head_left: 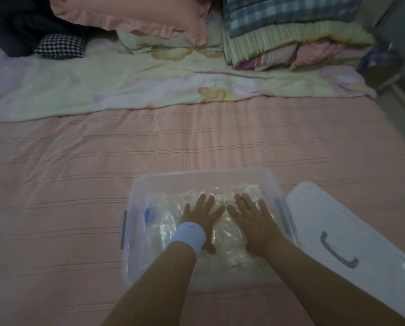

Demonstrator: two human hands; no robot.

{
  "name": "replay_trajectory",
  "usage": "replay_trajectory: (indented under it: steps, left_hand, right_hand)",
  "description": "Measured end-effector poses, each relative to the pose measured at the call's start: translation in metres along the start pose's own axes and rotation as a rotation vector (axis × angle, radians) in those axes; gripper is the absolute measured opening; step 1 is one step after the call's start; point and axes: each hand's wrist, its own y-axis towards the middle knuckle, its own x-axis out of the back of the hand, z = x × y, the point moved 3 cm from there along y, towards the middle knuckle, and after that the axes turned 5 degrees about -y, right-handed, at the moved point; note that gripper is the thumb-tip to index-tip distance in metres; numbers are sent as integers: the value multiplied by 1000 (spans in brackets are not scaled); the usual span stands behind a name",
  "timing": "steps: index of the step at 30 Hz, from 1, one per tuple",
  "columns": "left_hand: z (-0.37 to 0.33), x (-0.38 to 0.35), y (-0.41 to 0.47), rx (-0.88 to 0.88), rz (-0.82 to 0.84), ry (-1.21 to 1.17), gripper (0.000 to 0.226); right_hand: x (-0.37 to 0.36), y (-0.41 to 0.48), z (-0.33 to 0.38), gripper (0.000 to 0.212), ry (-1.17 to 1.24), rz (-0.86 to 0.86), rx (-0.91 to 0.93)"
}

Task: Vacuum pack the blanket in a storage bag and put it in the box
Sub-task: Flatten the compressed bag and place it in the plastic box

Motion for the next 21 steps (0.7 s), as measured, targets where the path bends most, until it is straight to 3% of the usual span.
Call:
replay_trajectory:
  steps: [4,13,18,21]
  left_hand:
    - [1,-14,20,16,11,28,147]
    - [4,-34,58,74,8,34,159]
    - [3,-32,55,56,4,49,159]
    - [-1,-21,36,-14,13,-59,153]
  right_hand:
    - [-11,14,-2,124,30,2,-42]
    - [-37,48,-3,146,18,125,-87]
    - [-36,47,-2,149,37,150,-77]
    - [-26,38,-2,150,16,138,-61]
